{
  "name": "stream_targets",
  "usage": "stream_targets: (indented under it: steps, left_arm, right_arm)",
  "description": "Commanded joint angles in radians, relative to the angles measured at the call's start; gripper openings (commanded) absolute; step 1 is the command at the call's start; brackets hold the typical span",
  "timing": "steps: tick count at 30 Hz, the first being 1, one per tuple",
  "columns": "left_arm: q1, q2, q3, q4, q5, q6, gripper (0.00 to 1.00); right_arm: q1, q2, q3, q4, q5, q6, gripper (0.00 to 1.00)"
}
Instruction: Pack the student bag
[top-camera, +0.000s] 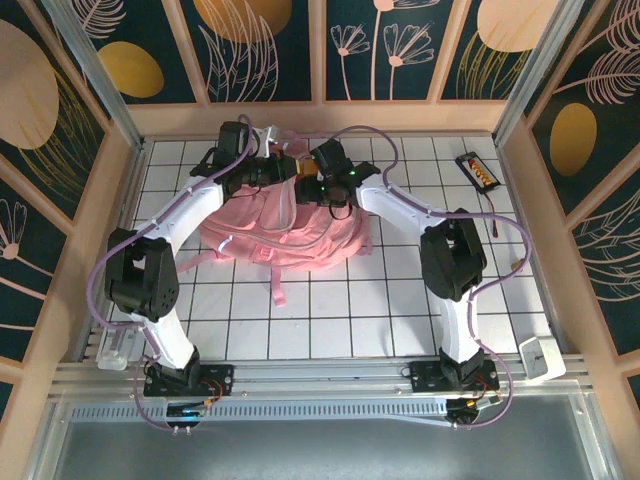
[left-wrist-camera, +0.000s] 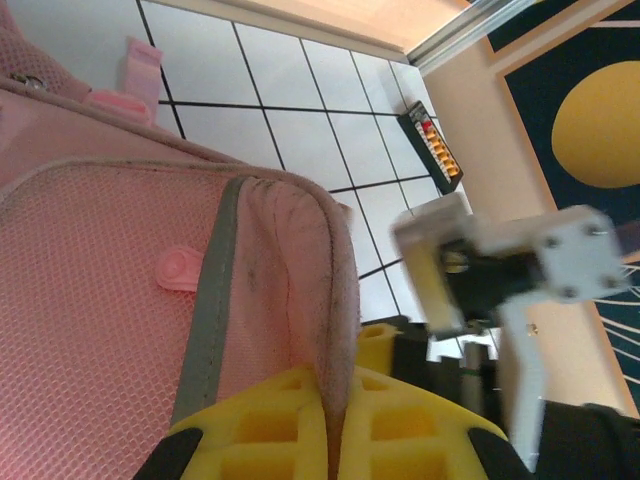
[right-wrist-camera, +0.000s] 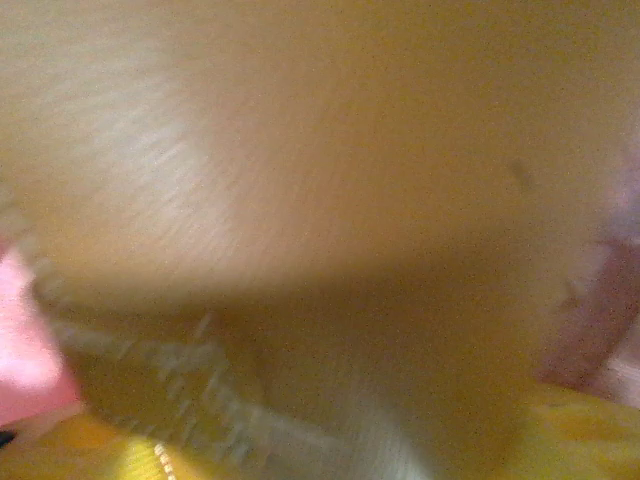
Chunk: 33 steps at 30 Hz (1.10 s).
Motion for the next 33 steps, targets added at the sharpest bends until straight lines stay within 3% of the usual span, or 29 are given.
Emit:
stream_targets:
  steps: [1, 3, 10, 13, 17, 19, 24, 29, 33]
  left_arm:
    - [-0.005, -0.052, 0.033, 0.136, 0.064, -0.04, 0.0]
    - [-0.006, -0.044, 0.055, 0.114, 0.062, -0.023, 0.0]
    - [-0.006, -0.026, 0.083, 0.072, 0.043, 0.024, 0.0]
    - [-0.006, -0.02, 0.086, 0.074, 0.047, 0.024, 0.0]
    - [-0.006, -0.011, 0.082, 0.085, 0.044, 0.022, 0.0]
    - [-0.005, -0.008, 0.081, 0.088, 0.044, 0.019, 0.0]
    - [-0.006, -0.01, 0.071, 0.111, 0.05, 0.0, 0.0]
    - [-0.006, -0.023, 0.064, 0.114, 0.054, -0.004, 0.0]
    - [-0.005, -0.026, 0.064, 0.102, 0.052, 0.006, 0.0]
  right_arm:
    - [0.025, -0.028, -0.006, 0.089, -0.138, 0.174, 0.77]
    - [0.023, -0.061, -0.055, 0.167, -0.245, 0.199, 0.84]
    - [-0.009, -0.228, -0.208, 0.228, -0.386, 0.058, 0.93]
    - [-0.051, -0.297, -0.281, 0.243, -0.464, 0.014, 0.94]
    - [-0.145, -0.379, -0.411, 0.391, -0.624, 0.096, 0.93]
    - [-0.184, -0.396, -0.441, 0.425, -0.642, 0.125, 0.91]
    - [-0.237, -0.366, -0.461, 0.398, -0.474, 0.201, 0.8]
    - [-0.22, -0.274, -0.406, 0.49, -0.514, 0.212, 0.66]
    - [-0.194, -0.205, -0.326, 0.467, -0.495, 0.201, 0.57]
